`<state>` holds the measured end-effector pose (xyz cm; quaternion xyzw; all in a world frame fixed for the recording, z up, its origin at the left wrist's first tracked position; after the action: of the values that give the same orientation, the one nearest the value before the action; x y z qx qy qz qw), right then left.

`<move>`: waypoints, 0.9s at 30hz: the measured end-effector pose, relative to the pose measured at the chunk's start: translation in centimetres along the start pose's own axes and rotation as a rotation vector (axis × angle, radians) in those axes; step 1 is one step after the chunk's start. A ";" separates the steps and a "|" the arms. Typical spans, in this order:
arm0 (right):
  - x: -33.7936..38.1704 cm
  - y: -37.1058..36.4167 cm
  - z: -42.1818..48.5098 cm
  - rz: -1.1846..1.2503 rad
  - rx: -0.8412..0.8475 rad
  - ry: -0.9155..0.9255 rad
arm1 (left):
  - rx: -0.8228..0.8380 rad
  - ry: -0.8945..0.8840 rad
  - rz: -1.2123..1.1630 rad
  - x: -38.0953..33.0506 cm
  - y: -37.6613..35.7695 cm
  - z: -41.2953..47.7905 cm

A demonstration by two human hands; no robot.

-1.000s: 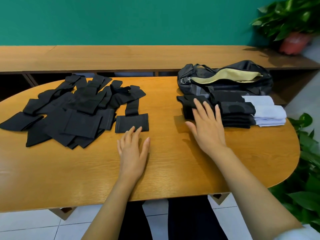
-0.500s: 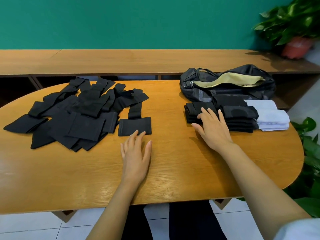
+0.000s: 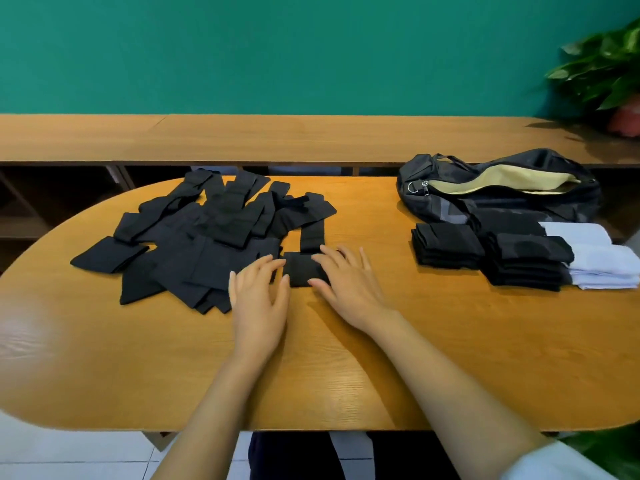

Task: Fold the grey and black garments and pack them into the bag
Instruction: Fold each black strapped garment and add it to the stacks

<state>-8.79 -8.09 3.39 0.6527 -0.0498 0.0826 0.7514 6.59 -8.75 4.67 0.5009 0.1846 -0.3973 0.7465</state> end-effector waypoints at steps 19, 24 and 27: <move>13.0 -4.8 9.4 0.068 0.105 0.218 | 0.366 0.596 0.527 23.6 7.3 10.8; 9.3 -3.5 8.5 0.034 0.070 0.214 | 0.341 0.620 0.518 20.7 5.3 9.3; 6.4 -2.9 7.5 0.026 0.095 0.207 | 0.326 0.635 0.505 17.9 3.2 8.0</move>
<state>-1.68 -15.50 2.77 0.6747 0.0238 0.1615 0.7198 19.14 -22.67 -2.04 0.7389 0.2115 -0.0524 0.6377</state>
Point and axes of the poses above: each hand's wrist, its own z-axis towards the middle knuckle, its own y-axis out of the back of the hand, x = y × z, the point moved 10 cm from there along z, towards the middle knuckle, and after that the axes turned 2 degrees about -z, right-handed, at the moved point
